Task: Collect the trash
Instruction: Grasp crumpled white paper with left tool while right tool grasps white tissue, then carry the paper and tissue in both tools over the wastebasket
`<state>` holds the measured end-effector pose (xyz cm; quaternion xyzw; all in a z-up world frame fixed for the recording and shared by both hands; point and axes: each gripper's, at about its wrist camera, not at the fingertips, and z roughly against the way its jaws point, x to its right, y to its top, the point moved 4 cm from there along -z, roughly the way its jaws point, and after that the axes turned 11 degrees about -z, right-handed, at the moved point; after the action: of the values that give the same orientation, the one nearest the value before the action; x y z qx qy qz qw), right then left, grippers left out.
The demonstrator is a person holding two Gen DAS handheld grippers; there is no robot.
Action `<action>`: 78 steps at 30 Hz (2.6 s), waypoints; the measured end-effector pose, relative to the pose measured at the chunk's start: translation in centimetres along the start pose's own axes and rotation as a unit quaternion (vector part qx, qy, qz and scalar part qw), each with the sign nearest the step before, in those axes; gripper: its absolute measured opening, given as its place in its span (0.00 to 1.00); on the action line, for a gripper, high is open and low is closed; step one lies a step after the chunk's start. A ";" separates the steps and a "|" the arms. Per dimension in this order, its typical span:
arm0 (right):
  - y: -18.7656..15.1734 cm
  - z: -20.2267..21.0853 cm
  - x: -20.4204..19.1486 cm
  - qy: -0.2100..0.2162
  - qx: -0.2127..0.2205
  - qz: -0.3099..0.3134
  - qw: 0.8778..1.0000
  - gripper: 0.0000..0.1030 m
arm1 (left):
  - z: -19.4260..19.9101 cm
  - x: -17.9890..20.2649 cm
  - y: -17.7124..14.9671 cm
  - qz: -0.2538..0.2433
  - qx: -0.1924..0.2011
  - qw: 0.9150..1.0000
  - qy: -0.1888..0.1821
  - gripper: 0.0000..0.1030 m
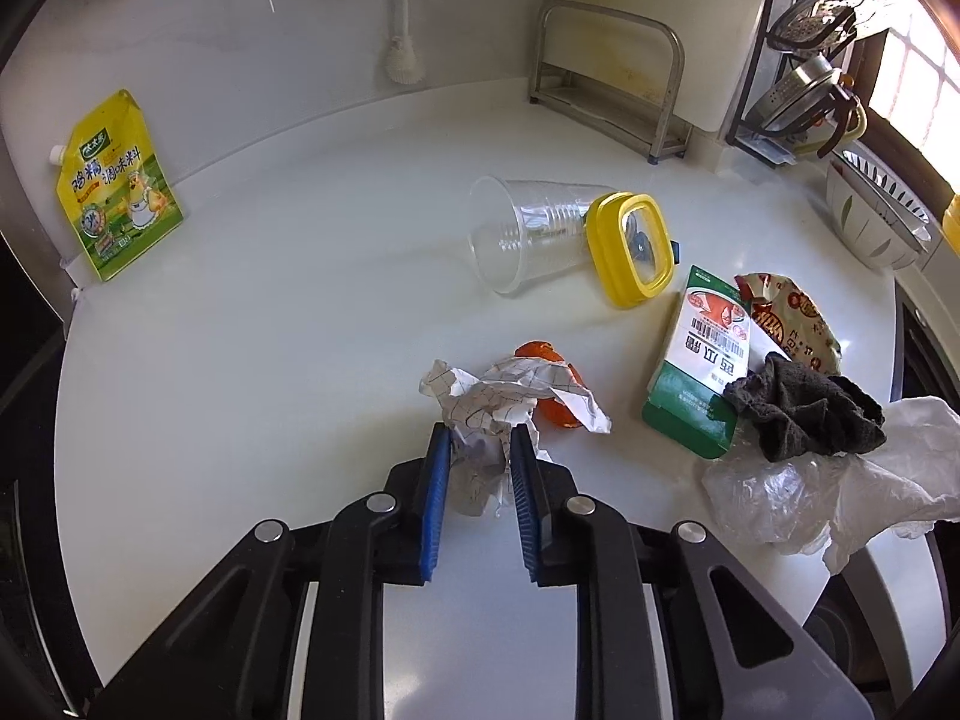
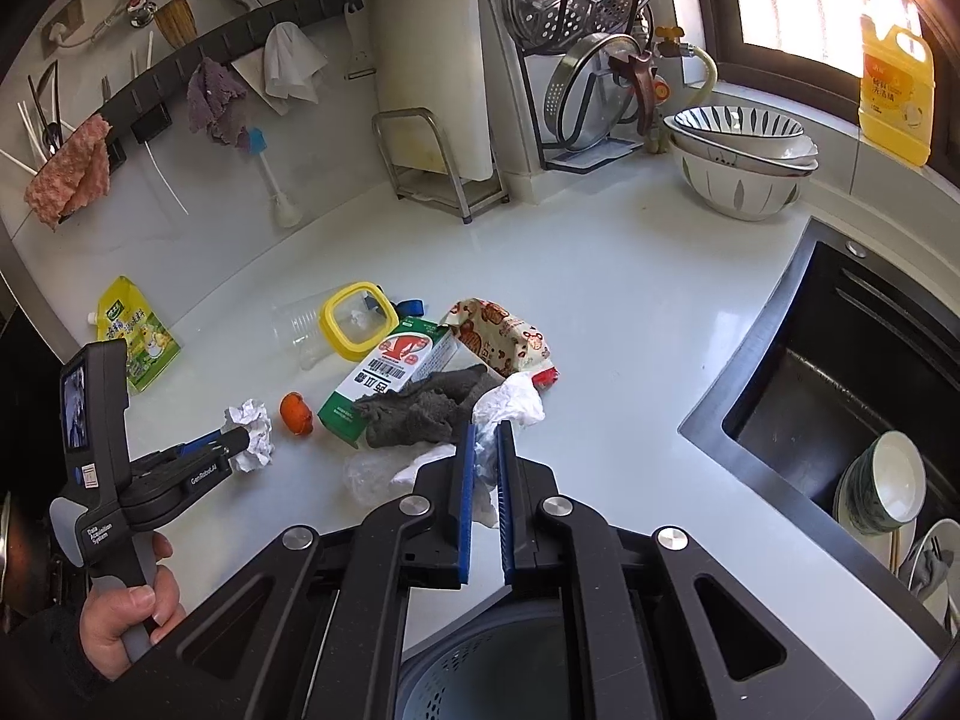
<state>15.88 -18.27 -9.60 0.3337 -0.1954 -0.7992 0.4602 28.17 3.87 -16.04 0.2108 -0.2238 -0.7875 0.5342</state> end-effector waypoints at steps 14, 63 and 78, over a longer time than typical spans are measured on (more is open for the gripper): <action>2.1 6.5 -0.4 0.022 0.042 0.030 0.998 0.07 | 7.6 1.1 -1.8 0.003 0.027 1.000 0.004 0.20; -13.9 9.8 9.3 0.050 -0.125 0.097 0.986 0.07 | 14.1 16.5 -18.9 -0.018 -0.081 0.996 -0.019 0.20; -15.9 7.3 10.2 0.039 -0.163 0.098 0.981 0.07 | 11.8 17.4 -20.5 -0.018 -0.116 0.992 -0.045 0.20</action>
<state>-2.60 -19.06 -17.92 0.2647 -0.0759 -0.7578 0.5916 0.20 -4.18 -19.92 0.1162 -0.1509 -0.8264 0.5299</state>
